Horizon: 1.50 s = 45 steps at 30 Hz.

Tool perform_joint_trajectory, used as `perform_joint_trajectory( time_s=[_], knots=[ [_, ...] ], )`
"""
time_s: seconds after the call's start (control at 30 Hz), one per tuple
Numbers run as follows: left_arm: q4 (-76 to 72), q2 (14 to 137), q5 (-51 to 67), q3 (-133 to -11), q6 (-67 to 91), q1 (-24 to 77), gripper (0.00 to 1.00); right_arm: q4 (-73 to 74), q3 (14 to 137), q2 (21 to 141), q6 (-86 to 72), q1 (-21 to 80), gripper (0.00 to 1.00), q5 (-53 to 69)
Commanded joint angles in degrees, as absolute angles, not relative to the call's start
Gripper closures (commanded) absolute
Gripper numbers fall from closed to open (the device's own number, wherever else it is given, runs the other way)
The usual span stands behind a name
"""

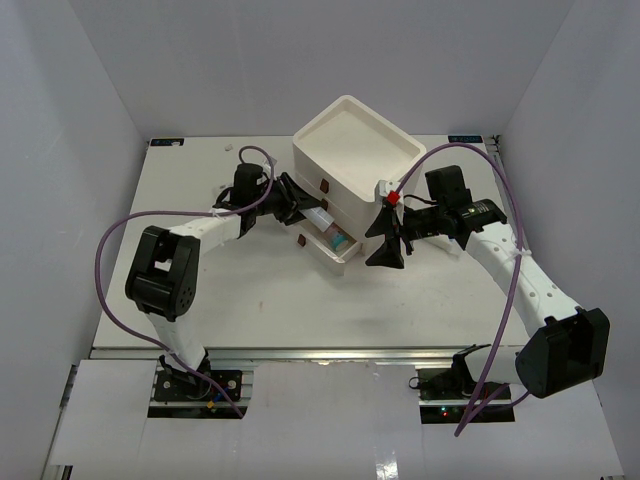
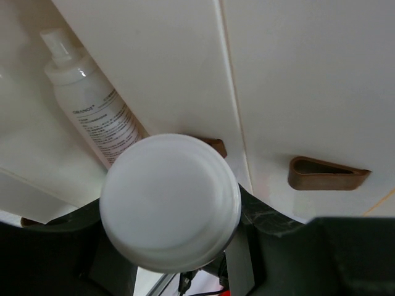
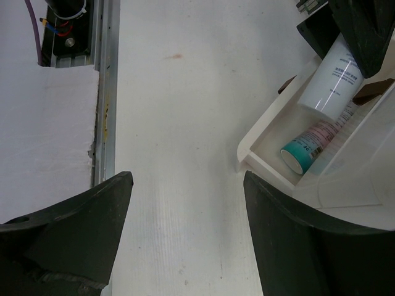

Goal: Organize the makeup

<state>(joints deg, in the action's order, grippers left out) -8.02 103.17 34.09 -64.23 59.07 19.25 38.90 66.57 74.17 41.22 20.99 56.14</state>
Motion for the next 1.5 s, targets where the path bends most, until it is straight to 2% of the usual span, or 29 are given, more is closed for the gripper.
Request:
perform_joint_trajectory(
  time_s=[0.0, 0.4, 0.5, 0.63, 0.77, 0.8, 0.87, 1.03, 1.1, 1.47],
  knots=[
    [-6.0, 102.7, 34.5, -67.0, 57.3, 19.5, 0.81, 37.6, 65.9, 72.9, 41.0, 20.6, 0.21, 57.8],
    [-2.8, 103.3, 35.0, -68.2, 55.4, 19.6, 0.77, 37.3, 65.7, 72.7, 40.7, 20.5, 0.21, 57.7],
    [-1.9, 103.7, 35.0, -68.6, 55.1, 19.6, 0.7, 37.3, 65.7, 72.5, 40.7, 20.3, 0.2, 57.8],
    [-1.3, 104.2, 35.1, -69.2, 55.2, 19.6, 0.53, 37.3, 65.6, 72.5, 40.6, 20.3, 0.21, 57.8],
    [-0.5, 103.8, 34.2, -69.4, 54.9, 19.6, 0.52, 37.3, 65.5, 72.3, 40.6, 20.2, 0.2, 57.9],
    [-0.4, 103.5, 33.9, -69.4, 54.8, 19.6, 0.48, 37.3, 65.5, 72.3, 40.6, 20.2, 0.2, 57.9],
    [-0.3, 103.1, 33.5, -69.4, 54.4, 19.6, 0.36, 37.3, 65.5, 72.3, 40.6, 20.1, 0.2, 57.9],
    [1.6, 101.4, 32.3, -68.8, 53.0, 19.5, 0.33, 37.3, 65.5, 72.3, 40.6, 20.1, 0.2, 57.8],
    [1.4, 101.1, 32.1, -68.4, 53.2, 19.5, 0.27, 37.3, 65.5, 72.3, 40.5, 20.1, 0.2, 57.8],
    [1.4, 91.2, 28.6, -65.9, 47.3, 19.5, 0.27, 37.2, 65.1, 71.7, 41.2, 19.8, 0.2, 57.2]
  ],
)
